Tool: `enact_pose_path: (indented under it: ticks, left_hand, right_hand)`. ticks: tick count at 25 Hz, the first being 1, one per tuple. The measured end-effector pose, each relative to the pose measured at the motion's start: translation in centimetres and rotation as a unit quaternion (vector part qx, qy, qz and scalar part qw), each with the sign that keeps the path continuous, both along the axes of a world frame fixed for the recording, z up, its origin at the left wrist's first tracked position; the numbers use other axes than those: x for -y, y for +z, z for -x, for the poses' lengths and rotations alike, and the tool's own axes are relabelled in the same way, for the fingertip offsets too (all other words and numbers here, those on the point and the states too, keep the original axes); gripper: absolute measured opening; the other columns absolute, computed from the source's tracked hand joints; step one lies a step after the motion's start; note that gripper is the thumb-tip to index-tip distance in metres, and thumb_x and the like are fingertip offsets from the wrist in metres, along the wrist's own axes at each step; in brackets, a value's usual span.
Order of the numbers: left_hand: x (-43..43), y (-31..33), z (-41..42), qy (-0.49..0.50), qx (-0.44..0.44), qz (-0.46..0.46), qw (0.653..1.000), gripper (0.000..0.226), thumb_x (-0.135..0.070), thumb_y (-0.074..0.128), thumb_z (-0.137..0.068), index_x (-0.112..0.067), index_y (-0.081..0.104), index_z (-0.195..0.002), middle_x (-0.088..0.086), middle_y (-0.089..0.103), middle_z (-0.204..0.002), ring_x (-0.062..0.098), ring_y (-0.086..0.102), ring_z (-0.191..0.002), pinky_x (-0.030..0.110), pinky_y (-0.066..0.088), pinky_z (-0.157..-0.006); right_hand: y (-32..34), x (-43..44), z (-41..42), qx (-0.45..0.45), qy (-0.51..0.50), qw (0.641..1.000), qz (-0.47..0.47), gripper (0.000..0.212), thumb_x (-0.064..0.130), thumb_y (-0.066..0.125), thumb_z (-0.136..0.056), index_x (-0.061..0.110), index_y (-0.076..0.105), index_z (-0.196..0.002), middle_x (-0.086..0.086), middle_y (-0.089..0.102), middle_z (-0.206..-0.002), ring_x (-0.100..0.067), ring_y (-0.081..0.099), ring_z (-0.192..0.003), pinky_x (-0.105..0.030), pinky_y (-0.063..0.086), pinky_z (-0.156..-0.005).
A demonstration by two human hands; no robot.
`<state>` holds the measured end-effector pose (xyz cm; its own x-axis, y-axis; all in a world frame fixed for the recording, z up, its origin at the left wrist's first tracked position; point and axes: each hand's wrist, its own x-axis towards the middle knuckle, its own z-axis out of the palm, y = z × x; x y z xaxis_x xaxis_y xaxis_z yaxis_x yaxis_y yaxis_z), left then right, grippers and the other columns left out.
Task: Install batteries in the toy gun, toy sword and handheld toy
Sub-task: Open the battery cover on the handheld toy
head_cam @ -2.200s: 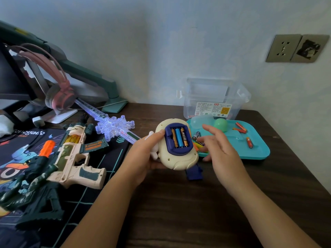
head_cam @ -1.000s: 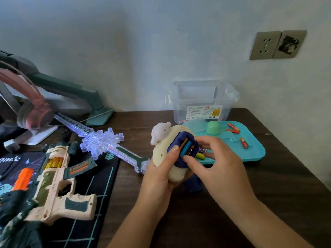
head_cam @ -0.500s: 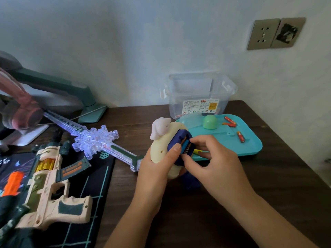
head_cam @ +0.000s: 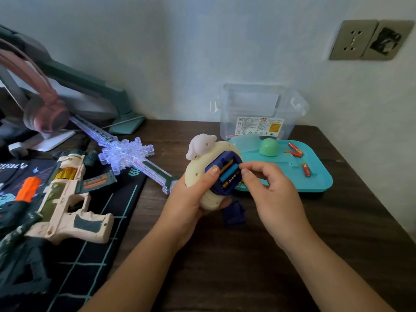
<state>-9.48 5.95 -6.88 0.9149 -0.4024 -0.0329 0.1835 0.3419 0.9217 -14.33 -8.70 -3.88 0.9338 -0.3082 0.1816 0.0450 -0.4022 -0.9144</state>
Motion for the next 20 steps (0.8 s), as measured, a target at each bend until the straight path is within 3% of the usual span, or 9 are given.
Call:
enact_pose_path:
  ticks: [6, 10, 11, 13, 15, 16, 17, 19, 20]
  left_hand:
    - [0.4, -0.1, 0.2, -0.015, -0.053, 0.023, 0.998, 0.051, -0.04, 0.065, -0.078, -0.025, 0.063, -0.126, 0.007, 0.072, -0.119, 0.026, 0.07, -0.107, 0.043, 0.061, -0.081]
    - [0.7, -0.3, 0.2, -0.021, -0.079, 0.021, 0.996, 0.052, -0.042, 0.064, -0.078, -0.025, 0.063, -0.127, 0.008, 0.072, -0.119, 0.028, 0.071, -0.106, 0.039, 0.062, -0.077]
    - [0.7, -0.4, 0.2, -0.021, -0.088, 0.023, 0.996, 0.052, -0.044, 0.064, -0.078, -0.025, 0.063, -0.126, 0.009, 0.072, -0.119, 0.028, 0.071, -0.106, 0.039, 0.062, -0.078]
    - [0.6, -0.3, 0.0, -0.022, -0.112, 0.034, 0.993, 0.055, -0.048, 0.063, -0.075, -0.024, 0.065, -0.124, 0.01, 0.073, -0.118, 0.031, 0.07, -0.107, 0.039, 0.061, -0.078]
    - [0.4, -0.3, -0.1, -0.027, -0.131, 0.041, 0.99, 0.059, -0.052, 0.061, -0.074, -0.023, 0.064, -0.126, 0.011, 0.072, -0.119, 0.036, 0.069, -0.109, 0.039, 0.061, -0.076]
    - [0.4, -0.3, -0.1, -0.031, -0.136, 0.042, 0.989, 0.061, -0.053, 0.06, -0.075, -0.023, 0.063, -0.127, 0.012, 0.071, -0.12, 0.037, 0.068, -0.109, 0.039, 0.061, -0.076]
    - [0.3, -0.3, -0.1, -0.036, -0.139, 0.041, 0.989, 0.062, -0.054, 0.059, -0.076, -0.023, 0.062, -0.129, 0.013, 0.071, -0.12, 0.037, 0.068, -0.109, 0.039, 0.06, -0.077]
    - [0.4, -0.3, 0.0, -0.046, -0.13, 0.032, 0.99, 0.06, -0.054, 0.057, -0.078, -0.024, 0.062, -0.129, 0.012, 0.072, -0.119, 0.035, 0.07, -0.107, 0.04, 0.059, -0.079]
    - [0.4, -0.4, 0.1, -0.048, -0.122, 0.027, 0.991, 0.058, -0.054, 0.056, -0.078, -0.025, 0.063, -0.128, 0.01, 0.072, -0.119, 0.032, 0.071, -0.105, 0.04, 0.06, -0.079]
  right_hand:
    - [0.0, 0.1, 0.0, 0.035, -0.033, 0.998, -0.051, 0.013, 0.03, 0.069, -0.083, 0.025, 0.06, -0.092, 0.009, 0.063, -0.094, 0.003, 0.062, -0.087, -0.011, 0.052, -0.066]
    - [0.1, -0.9, -0.4, 0.027, -0.034, 0.989, -0.139, 0.014, 0.018, 0.07, -0.084, 0.019, 0.057, -0.09, 0.002, 0.068, -0.085, -0.005, 0.067, -0.075, -0.017, 0.054, -0.06]
    - [0.3, -0.7, -0.5, 0.022, -0.036, 0.971, -0.234, 0.013, 0.012, 0.067, -0.086, 0.017, 0.057, -0.093, 0.0, 0.069, -0.084, -0.008, 0.068, -0.073, -0.019, 0.054, -0.06]
    - [1.1, 0.1, -0.8, -0.001, -0.018, 0.882, -0.471, 0.013, 0.004, 0.057, -0.091, 0.011, 0.057, -0.102, -0.009, 0.068, -0.086, -0.017, 0.071, -0.074, -0.026, 0.057, -0.062]
    - [1.8, 1.1, -0.6, -0.037, -0.002, 0.816, -0.576, 0.018, 0.002, 0.05, -0.092, 0.009, 0.058, -0.107, -0.011, 0.063, -0.089, -0.018, 0.07, -0.071, -0.027, 0.056, -0.055]
    - [2.1, 1.2, -0.4, -0.063, 0.002, 0.826, -0.559, 0.019, 0.003, 0.049, -0.092, 0.011, 0.06, -0.106, -0.008, 0.06, -0.087, -0.012, 0.066, -0.064, -0.023, 0.052, -0.049]
    - [2.1, 1.2, -0.2, -0.088, 0.01, 0.869, -0.487, 0.017, 0.007, 0.051, -0.092, 0.014, 0.062, -0.103, -0.004, 0.057, -0.083, -0.006, 0.058, -0.057, -0.019, 0.045, -0.043]
    - [1.7, 0.5, 0.1, -0.097, 0.012, 0.975, -0.2, 0.008, 0.018, 0.061, -0.09, 0.024, 0.063, -0.095, 0.004, 0.059, -0.078, -0.004, 0.054, -0.053, -0.016, 0.041, -0.041]
    - [1.4, 0.1, 0.0, -0.069, 0.008, 0.996, -0.052, 0.006, 0.024, 0.065, -0.087, 0.028, 0.062, -0.091, 0.006, 0.06, -0.078, -0.003, 0.057, -0.061, -0.016, 0.045, -0.047]
